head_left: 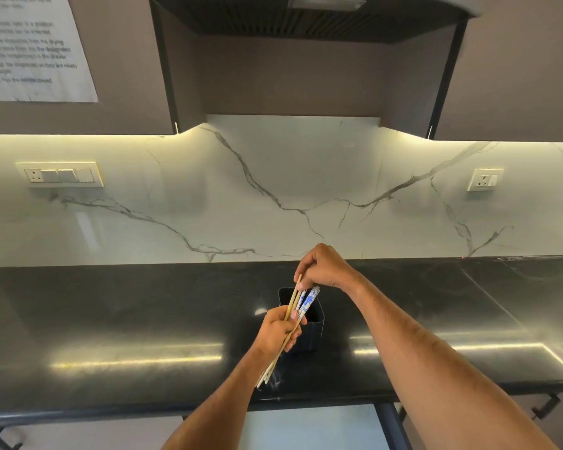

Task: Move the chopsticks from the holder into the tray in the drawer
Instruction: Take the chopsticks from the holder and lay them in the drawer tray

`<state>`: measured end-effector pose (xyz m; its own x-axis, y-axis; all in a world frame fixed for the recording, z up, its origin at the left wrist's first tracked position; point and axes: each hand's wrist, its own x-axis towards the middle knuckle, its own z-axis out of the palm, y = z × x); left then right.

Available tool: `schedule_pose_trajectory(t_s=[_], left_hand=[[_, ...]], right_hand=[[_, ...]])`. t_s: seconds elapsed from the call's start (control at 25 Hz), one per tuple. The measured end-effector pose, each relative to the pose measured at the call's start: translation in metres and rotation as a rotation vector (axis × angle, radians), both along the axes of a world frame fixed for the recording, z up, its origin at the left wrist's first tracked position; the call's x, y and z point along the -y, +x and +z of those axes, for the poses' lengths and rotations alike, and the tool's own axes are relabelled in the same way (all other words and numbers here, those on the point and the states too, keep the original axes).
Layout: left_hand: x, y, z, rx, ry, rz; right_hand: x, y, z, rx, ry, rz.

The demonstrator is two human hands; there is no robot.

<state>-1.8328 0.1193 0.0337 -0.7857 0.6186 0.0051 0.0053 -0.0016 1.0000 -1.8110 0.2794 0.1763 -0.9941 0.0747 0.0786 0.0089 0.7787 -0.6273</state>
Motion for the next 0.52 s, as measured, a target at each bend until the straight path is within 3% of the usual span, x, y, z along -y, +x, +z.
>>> schedule_pose_trajectory(t_s=[0.24, 0.52], left_hand=[[0.001, -0.003, -0.003, 0.018, -0.009, 0.008], [0.002, -0.007, -0.007, -0.017, -0.05, 0.009]], right_hand=[[-0.01, -0.002, 0.005, -0.093, -0.056, -0.105], [-0.028, 0.004, 0.015, -0.118, -0.353, -0.285]])
